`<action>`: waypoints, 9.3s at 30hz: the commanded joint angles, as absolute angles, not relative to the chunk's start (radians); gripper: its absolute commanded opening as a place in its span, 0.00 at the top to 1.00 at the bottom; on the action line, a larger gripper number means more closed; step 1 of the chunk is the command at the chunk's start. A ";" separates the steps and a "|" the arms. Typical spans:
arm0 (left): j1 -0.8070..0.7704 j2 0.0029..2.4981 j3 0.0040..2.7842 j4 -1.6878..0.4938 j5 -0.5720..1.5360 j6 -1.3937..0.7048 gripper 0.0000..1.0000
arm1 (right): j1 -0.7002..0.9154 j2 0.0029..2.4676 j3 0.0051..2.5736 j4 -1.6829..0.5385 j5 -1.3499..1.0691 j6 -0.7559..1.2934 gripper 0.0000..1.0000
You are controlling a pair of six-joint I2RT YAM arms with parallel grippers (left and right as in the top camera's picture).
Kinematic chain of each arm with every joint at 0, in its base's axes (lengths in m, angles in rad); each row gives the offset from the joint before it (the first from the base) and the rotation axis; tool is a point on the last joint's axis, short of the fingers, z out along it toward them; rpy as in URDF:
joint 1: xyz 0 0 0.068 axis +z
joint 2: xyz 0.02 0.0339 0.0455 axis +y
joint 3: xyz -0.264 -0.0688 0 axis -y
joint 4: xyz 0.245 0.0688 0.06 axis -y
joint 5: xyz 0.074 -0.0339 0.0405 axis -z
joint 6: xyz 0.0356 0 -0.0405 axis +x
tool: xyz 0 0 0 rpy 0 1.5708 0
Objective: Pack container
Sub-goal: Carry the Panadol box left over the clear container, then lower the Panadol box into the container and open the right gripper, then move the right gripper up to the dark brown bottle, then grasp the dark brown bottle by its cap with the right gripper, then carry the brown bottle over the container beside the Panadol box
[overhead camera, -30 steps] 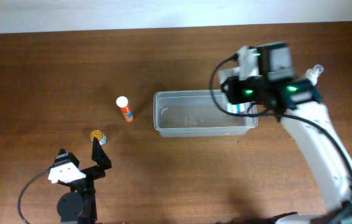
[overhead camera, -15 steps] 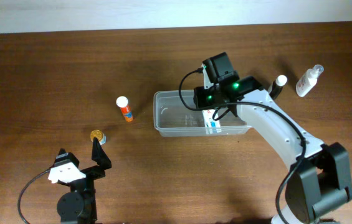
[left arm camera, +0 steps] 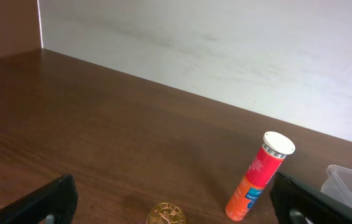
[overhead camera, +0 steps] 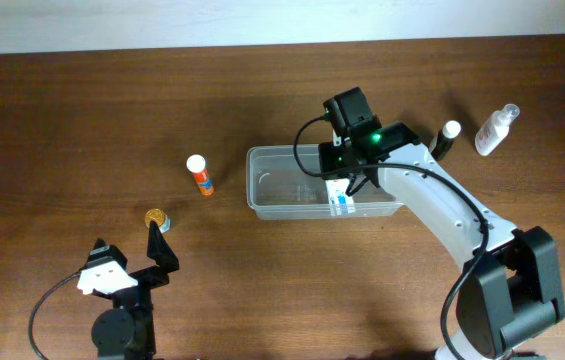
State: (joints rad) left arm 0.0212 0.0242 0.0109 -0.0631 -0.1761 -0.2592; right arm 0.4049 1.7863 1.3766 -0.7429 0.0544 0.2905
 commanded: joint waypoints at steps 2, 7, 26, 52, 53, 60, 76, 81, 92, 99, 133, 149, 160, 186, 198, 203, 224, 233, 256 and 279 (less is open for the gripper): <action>0.027 0.021 0.009 -0.065 -0.187 -0.265 0.01 | 0.410 1.801 1.392 -0.753 0.110 0.294 0.53; 0.027 0.021 0.009 -0.065 -0.187 -0.265 0.01 | 0.413 1.832 1.392 -0.754 0.109 0.294 0.52; 0.027 0.021 0.009 -0.065 -0.187 -0.265 0.00 | 0.414 1.905 1.391 -0.759 0.070 0.293 0.46; 0.027 0.021 0.009 -0.065 -0.187 -0.265 0.01 | 0.450 1.937 1.391 -0.762 0.109 0.289 0.42; 0.027 0.021 0.009 -0.065 -0.187 -0.265 0.01 | 0.451 1.941 1.391 -0.762 0.095 0.289 0.42; 0.027 0.021 0.009 -0.065 -0.187 -0.265 0.01 | 0.451 1.964 1.391 -0.762 0.028 0.289 0.43; 0.027 0.021 0.009 -0.065 -0.187 -0.265 0.01 | 0.451 1.935 1.421 -0.763 -0.129 0.290 0.56; 0.027 0.021 0.009 -0.065 -0.187 -0.265 0.01 | 0.451 1.934 1.457 -0.771 -0.189 0.290 0.56; 0.027 0.021 0.009 -0.065 -0.187 -0.265 0.01 | 0.451 1.934 1.465 -0.782 -0.233 0.298 0.56; 0.027 0.021 0.009 -0.065 -0.187 -0.265 0.01 | 0.451 1.934 1.465 -0.782 -0.232 0.298 0.55; 0.027 0.021 0.009 -0.065 -0.187 -0.265 0.01 | -0.041 1.705 1.758 -1.245 0.169 0.100 0.02; 0.027 0.021 0.009 -0.065 -0.187 -0.265 0.01 | -0.123 1.891 1.758 -1.106 -0.074 0.142 0.02; 0.027 0.021 0.009 -0.065 -0.187 -0.265 0.01 | -0.132 2.050 1.758 -1.031 -0.041 0.222 0.02; 0.027 0.021 0.009 -0.065 -0.187 -0.265 0.01 | -0.172 2.164 1.756 -0.919 0.049 0.222 0.32; 0.027 0.021 0.009 -0.065 -0.187 -0.265 0.01 | -0.171 2.165 1.756 -0.900 0.035 0.222 0.64; 0.027 0.021 0.009 -0.065 -0.187 -0.265 0.01 | -0.171 2.165 1.756 -0.900 0.035 0.222 0.70; 0.027 0.021 0.009 -0.065 -0.187 -0.265 0.01 | -0.170 1.964 1.922 -1.210 -0.072 0.222 0.77; 0.027 0.021 0.009 -0.065 -0.187 -0.265 0.01 | -0.155 1.767 1.922 -1.398 -0.116 0.218 0.77; 0.027 0.021 0.009 -0.065 -0.187 -0.265 0.01 | 0.287 1.716 1.674 -1.159 -0.101 0.219 0.77; 0.027 0.021 0.009 -0.065 -0.187 -0.265 0.01 | 0.401 1.729 1.322 -0.726 -0.007 0.272 0.77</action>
